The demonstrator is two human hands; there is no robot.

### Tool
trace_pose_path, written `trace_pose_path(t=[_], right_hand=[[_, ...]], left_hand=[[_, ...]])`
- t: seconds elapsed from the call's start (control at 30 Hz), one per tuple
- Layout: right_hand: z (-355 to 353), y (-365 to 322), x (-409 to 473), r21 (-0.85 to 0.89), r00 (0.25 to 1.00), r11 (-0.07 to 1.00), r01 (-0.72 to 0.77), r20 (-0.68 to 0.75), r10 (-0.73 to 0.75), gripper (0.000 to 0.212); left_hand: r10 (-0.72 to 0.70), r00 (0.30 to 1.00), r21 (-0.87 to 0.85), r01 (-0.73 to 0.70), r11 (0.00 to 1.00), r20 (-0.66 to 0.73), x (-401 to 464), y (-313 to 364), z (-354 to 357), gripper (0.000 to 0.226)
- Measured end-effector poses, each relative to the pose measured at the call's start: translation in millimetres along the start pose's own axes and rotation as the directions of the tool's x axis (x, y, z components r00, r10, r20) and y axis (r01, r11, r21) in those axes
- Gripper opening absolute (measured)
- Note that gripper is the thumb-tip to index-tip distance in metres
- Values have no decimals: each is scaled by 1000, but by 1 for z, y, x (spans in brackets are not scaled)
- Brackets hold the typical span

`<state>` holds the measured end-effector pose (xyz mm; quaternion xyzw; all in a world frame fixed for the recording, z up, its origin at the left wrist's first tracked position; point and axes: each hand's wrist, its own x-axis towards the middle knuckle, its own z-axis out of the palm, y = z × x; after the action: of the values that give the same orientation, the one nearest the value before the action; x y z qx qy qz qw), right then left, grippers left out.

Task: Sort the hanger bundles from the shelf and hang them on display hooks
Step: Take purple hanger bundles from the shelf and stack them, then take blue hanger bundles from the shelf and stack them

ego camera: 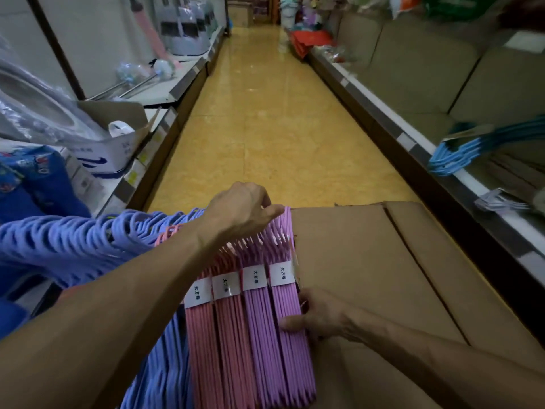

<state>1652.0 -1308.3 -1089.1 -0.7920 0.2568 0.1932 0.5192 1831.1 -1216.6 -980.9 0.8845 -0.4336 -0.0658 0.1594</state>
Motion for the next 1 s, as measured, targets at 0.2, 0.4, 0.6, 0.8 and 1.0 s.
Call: trace_pose_path(t=[0.2,0.4,0.6,0.8,1.0], right_hand=[[-6,-15,-28,-357,969,934,10,-226,-97,20],[-8,-7,-27,-288,932,949,127,-292,-213,25],[-61,41,-64,-4,912,981,193,-367,-181,6],[-150,109,-95,112,906,986,121,-419,-64,15],[-280,131,-62,121,802,973,195,-591,-87,9]], left_hand=[[67,981,-381,-132,915,-180,-8,20,-16,28],[30,956,-614,-212,761,-292,-7,41,-23,13],[-19,945,-787,-261,559,-327,6,95,4,16],[23,966,-849,-236,473,-257,38,176,50,17],[68,964,-839,-258,479,-257,90,230,62,18]])
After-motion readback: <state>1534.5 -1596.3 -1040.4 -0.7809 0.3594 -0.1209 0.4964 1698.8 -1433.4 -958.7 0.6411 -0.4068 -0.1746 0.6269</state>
